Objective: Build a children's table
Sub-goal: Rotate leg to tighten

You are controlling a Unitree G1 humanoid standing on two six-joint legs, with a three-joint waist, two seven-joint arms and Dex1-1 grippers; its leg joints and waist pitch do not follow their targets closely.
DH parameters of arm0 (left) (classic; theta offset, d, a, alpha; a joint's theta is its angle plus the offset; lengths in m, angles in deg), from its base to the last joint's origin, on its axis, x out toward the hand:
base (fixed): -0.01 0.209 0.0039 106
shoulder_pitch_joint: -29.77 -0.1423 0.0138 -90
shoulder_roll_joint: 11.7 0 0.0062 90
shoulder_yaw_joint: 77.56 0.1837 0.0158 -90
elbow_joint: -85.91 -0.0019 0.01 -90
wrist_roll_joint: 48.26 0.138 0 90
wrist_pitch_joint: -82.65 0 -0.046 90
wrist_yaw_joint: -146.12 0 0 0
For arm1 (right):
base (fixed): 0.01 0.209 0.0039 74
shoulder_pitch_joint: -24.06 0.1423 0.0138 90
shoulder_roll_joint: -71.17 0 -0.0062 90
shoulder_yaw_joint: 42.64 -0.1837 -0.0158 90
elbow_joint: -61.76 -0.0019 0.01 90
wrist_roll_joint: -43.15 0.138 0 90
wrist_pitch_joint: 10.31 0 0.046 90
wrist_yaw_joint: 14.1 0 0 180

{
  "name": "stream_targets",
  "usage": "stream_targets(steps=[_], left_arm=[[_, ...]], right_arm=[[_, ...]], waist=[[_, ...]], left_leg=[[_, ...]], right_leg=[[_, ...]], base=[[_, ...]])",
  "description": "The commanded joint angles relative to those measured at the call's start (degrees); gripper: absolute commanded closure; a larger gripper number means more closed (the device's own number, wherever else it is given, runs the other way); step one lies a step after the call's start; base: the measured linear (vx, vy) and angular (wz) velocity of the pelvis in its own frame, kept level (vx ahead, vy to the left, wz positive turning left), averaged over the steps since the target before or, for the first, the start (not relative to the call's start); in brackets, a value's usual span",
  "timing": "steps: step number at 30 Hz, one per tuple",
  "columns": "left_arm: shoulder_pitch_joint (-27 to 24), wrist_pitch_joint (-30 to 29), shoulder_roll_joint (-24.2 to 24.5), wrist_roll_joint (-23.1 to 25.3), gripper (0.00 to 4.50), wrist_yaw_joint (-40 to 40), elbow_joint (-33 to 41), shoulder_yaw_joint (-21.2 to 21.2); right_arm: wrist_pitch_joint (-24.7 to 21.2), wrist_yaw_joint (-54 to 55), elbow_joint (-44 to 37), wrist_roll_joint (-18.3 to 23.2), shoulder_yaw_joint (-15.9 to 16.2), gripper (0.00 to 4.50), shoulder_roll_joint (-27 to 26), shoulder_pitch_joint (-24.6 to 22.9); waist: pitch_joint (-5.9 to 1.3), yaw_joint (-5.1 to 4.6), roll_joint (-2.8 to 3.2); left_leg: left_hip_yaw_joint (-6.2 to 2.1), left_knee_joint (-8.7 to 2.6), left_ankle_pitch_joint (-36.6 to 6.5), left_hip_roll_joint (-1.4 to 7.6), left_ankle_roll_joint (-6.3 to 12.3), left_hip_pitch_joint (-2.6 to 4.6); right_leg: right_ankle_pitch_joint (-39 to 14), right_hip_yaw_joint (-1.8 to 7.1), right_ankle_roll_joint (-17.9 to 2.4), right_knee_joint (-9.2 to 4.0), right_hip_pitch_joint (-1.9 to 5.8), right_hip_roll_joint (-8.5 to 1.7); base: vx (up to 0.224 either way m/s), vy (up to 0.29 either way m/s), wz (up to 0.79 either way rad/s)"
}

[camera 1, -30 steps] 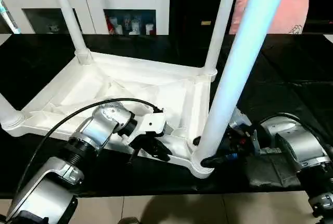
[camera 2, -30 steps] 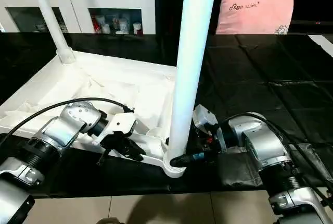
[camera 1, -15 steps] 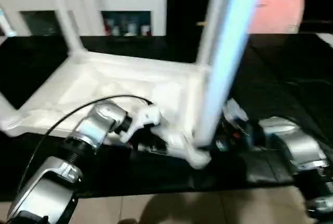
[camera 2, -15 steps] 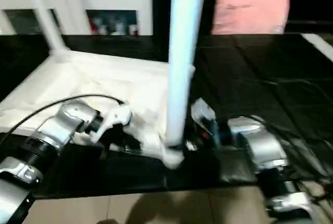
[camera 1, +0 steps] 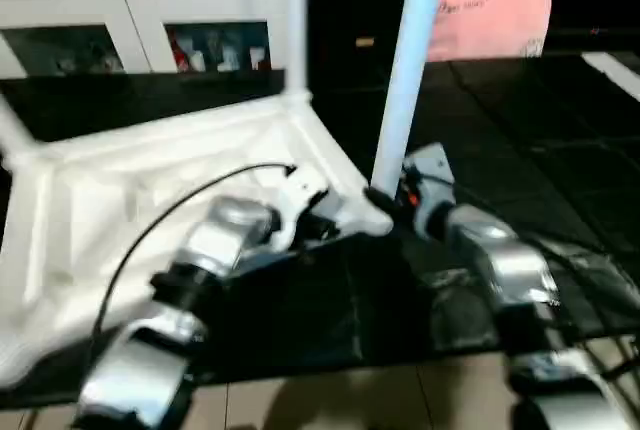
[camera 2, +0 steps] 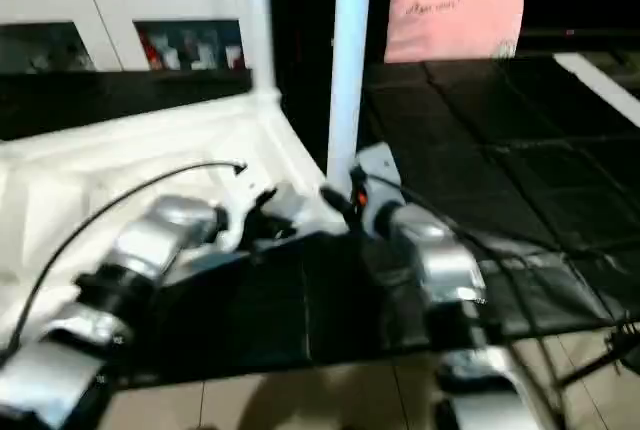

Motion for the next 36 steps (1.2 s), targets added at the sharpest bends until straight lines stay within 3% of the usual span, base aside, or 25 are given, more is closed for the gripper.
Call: stream_targets(steps=[1,3,6,12,14,18,23,26,30,36], left_arm=[[3.06,0.85,-3.52,-1.81,4.50,3.87,1.53,-1.38],[3.10,0.82,-3.53,-1.71,4.50,3.78,1.62,-1.24],[2.74,1.14,-2.56,-1.30,4.50,2.00,2.04,-0.23],[1.12,2.53,0.52,-0.35,4.50,-3.44,3.72,2.74],[0.63,3.96,2.24,0.05,4.50,-6.55,4.22,4.16],[0.27,4.84,5.37,0.29,4.50,-12.28,4.55,6.03],[0.52,8.64,9.47,0.13,4.50,-20.19,4.07,8.60],[0.84,9.40,10.68,0.09,4.50,-22.79,3.78,9.48],[1.42,13.92,13.28,0.22,4.50,-30.24,3.35,11.64],[1.11,17.69,14.92,-1.23,4.50,-37.07,4.58,13.10]], right_arm=[[-2.40,-1.77,2.68,0.56,5.60,2.53,-4.70,-1.65],[-2.15,-2.44,2.32,0.93,5.51,2.53,-5.04,-1.58],[-1.20,-5.26,0.80,2.26,5.63,1.87,-4.29,-2.09],[0.50,-9.19,-0.66,3.06,5.34,1.37,-1.73,-3.19],[0.84,-12.19,-1.96,3.76,5.65,1.05,0.25,-3.95],[1.64,-19.81,-4.45,5.20,6.19,0.84,5.08,-5.23],[2.17,-31.33,-7.20,7.72,5.63,0.35,12.02,-6.21],[2.50,-35.07,-7.73,8.76,5.72,0.07,14.14,-6.20],[3.77,-44.16,-8.05,10.42,6.94,0.02,19.04,-5.68],[4.51,-50.59,-7.89,10.52,8.88,0.02,21.97,-4.72]], waist=[[-3.65,0.06,-0.40],[-3.62,0.11,-0.34],[-3.70,0.14,-0.30],[-3.67,0.10,-0.42],[-3.70,0.14,-0.43],[-3.68,0.17,-0.29],[-3.58,0.61,-0.29],[-3.61,0.76,-0.30],[-3.64,1.43,-0.35],[-3.69,2.75,-0.39]], left_leg=[[-0.28,-3.73,-6.71,1.05,2.38,-0.02],[-0.35,-3.80,-7.29,1.11,2.83,-0.06],[-0.40,-3.79,-7.08,1.19,3.00,-0.12],[-0.47,-3.89,-7.42,1.28,3.43,-0.18],[-0.45,-3.85,-6.73,1.32,3.98,-0.21],[-0.36,-3.79,-6.75,1.41,4.28,-0.20],[-0.30,-3.74,-8.54,1.40,4.39,-0.03],[-0.35,-3.75,-7.80,1.50,4.26,-0.20],[-0.28,-3.68,-7.55,1.70,4.59,-0.13],[-0.19,-3.65,-7.60,1.84,4.23,0.05]], right_leg=[[-19.04,3.21,-6.71,-4.53,3.55,-4.29],[-19.24,3.28,-6.05,-4.58,3.58,-4.31],[-17.86,3.33,-6.17,-4.42,3.65,-4.37],[-17.71,3.38,-6.38,-4.31,3.75,-4.49],[-16.24,3.43,-6.76,-4.17,3.79,-4.39],[-14.71,3.52,-7.69,-3.93,3.77,-4.39],[-18.36,3.46,-6.69,-4.43,3.80,-4.42],[-17.58,3.38,-7.28,-4.24,3.75,-4.43],[-17.43,3.41,-7.49,-4.13,3.71,-4.38],[-17.93,3.44,-7.63,-4.07,3.54,-4.51]], base=[[0.000,0.000,0.00],[0.000,0.000,0.00],[0.000,0.000,0.00],[0.000,0.000,0.00],[0.000,0.000,0.00],[0.000,0.000,0.00],[0.000,0.000,0.00],[0.000,0.000,0.00],[0.000,0.000,0.00],[0.000,0.000,0.00]])
